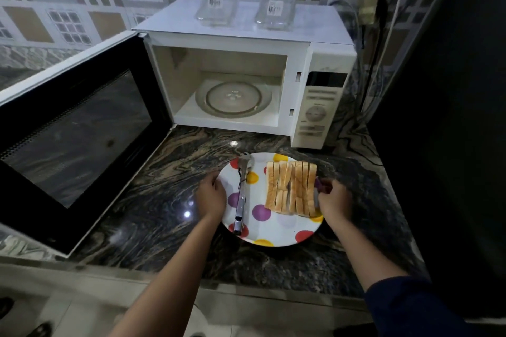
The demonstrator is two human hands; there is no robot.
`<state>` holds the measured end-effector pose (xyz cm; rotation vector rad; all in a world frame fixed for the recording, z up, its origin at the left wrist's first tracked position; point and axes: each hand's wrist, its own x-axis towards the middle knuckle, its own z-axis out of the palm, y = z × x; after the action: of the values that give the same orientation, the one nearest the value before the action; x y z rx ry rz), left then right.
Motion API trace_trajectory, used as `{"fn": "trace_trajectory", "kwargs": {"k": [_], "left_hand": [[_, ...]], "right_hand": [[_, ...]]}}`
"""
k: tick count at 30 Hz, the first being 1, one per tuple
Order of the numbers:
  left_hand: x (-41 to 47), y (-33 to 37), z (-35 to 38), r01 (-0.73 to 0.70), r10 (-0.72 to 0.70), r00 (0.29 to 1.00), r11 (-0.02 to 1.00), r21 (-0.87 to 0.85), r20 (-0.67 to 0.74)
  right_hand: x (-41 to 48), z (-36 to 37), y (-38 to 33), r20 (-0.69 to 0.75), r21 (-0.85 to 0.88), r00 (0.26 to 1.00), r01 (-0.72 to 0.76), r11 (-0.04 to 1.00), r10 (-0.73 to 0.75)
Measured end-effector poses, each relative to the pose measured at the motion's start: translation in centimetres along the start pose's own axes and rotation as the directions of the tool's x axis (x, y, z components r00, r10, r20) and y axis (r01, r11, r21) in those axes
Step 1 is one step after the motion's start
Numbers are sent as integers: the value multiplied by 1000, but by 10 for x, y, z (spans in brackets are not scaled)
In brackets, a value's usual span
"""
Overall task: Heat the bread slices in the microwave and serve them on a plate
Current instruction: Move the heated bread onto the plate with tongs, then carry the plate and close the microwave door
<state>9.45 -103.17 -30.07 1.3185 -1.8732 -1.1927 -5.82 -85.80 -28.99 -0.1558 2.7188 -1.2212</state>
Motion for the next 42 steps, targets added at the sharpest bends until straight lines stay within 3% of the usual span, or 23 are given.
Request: {"fn": "trace_trajectory", "kwargs": {"k": [11,22,34,42], "left_hand": [[-33,-5,-7,137,-131,991,946,-293,38],[-72,-10,-50,128,-173,983,879,-460,-55],[-129,-42,-156,80,-202,962,851,-519,-182],[-192,-101,-259,82,-259,935,823,-563,-244]], "right_hand": [[-19,-3,11,88,259,995,25,965,-50],[-62,-22,-3,188,465,968,64,883,-169],[-176,-5,-25,233,548,956,23,836,-179],[-292,12,-26,306,542,902,98,834,-305]]}}
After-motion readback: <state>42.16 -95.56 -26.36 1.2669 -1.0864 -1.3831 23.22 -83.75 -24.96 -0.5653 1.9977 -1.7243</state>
